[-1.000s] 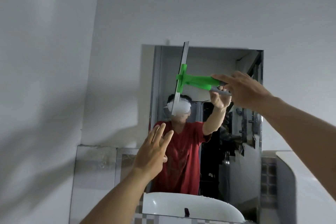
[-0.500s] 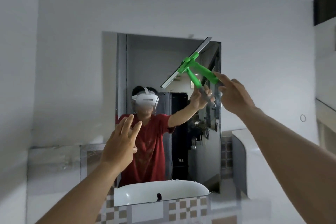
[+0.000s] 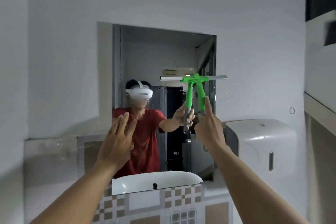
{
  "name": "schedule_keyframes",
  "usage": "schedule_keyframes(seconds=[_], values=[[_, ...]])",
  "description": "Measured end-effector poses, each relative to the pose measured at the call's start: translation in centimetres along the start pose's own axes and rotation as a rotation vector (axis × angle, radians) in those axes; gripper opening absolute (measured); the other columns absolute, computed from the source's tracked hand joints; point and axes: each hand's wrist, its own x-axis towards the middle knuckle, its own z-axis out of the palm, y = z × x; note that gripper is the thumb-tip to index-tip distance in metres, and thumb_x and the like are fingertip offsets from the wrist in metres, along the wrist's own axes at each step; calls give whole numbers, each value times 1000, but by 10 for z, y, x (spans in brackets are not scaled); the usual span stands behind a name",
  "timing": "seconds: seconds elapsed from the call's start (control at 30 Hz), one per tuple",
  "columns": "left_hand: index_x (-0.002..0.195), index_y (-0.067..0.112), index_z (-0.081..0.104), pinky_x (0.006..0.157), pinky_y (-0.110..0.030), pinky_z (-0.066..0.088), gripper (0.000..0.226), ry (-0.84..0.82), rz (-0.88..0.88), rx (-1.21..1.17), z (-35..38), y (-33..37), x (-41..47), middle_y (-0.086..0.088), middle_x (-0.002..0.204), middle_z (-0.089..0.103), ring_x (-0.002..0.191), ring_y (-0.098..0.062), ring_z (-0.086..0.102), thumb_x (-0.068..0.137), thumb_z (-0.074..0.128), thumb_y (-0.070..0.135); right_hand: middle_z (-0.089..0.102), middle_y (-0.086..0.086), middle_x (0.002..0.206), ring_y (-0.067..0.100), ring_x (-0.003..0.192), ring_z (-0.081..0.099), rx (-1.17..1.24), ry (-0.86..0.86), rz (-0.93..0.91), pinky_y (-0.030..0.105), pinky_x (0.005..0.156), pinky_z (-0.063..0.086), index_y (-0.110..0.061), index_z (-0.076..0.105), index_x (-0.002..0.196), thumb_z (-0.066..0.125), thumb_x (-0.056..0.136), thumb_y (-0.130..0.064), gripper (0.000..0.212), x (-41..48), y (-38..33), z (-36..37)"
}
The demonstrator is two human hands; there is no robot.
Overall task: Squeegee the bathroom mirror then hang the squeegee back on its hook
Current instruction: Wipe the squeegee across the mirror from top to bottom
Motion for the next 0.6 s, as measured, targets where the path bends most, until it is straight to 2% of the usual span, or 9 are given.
schedule_keyframes(seconds=[0.07, 0.13, 0.23, 0.3, 0.37, 0.47, 0.53, 0.6], values=[[160, 10, 24, 121, -52, 34, 83, -5, -25, -54, 3, 5, -15, -23, 167, 20, 155, -41, 18, 90, 68, 19, 64, 13, 83, 27, 73, 59, 29, -9, 19, 39, 61, 44, -29, -1, 159, 50, 91, 1, 91, -2, -4, 7], [158, 11, 29, 113, -48, 46, 86, -28, -45, -143, 4, 10, -27, -20, 167, 22, 154, -40, 22, 85, 74, 12, 62, 7, 77, 20, 67, 56, 85, -20, 51, 36, 57, 44, -29, -4, 159, 46, 97, -4, 83, -5, -12, 14], [161, 15, 22, 95, -36, 60, 94, -48, -57, -199, 10, 11, -33, -16, 170, 12, 157, -37, 14, 84, 74, 3, 52, -11, 73, 7, 65, 55, 230, -27, 79, 24, 50, 37, -28, -5, 159, 40, 103, -10, 74, -20, -32, 34], [162, 17, 16, 82, -27, 62, 96, -57, -74, -198, 14, 12, -34, -14, 172, 5, 157, -35, 8, 85, 71, 1, 56, -9, 81, 7, 71, 59, 338, -13, 116, 24, 55, 45, -31, -7, 159, 41, 103, -12, 76, -30, -43, 52], [163, 18, 12, 84, -27, 62, 97, -47, -73, -197, 14, 13, -35, -12, 172, -2, 158, -33, 2, 87, 70, 1, 63, -1, 92, 13, 78, 64, 409, -7, 145, 35, 66, 57, -37, -9, 157, 44, 102, -14, 80, -37, -51, 74], [163, 20, 8, 92, -30, 60, 98, -30, -57, -187, 15, 10, -36, -10, 172, -4, 158, -30, 0, 88, 70, 7, 65, 17, 112, 26, 88, 68, 369, -47, 89, 48, 74, 61, -44, -16, 152, 41, 103, -24, 78, -47, -62, 100], [163, 18, 13, 94, -34, 60, 96, -25, -61, -167, 16, 10, -38, -12, 172, 2, 158, -32, 5, 88, 73, 12, 59, 26, 123, 29, 89, 67, 315, -73, 17, 49, 76, 61, -43, -18, 151, 39, 103, -24, 77, -51, -66, 109], [161, 14, 22, 99, -40, 58, 87, -21, -63, -144, 19, 11, -41, -16, 170, 13, 157, -35, 14, 89, 72, 15, 62, 23, 120, 22, 79, 67, 273, -91, -30, 43, 72, 61, -35, -12, 156, 39, 104, -19, 75, -53, -69, 109]])
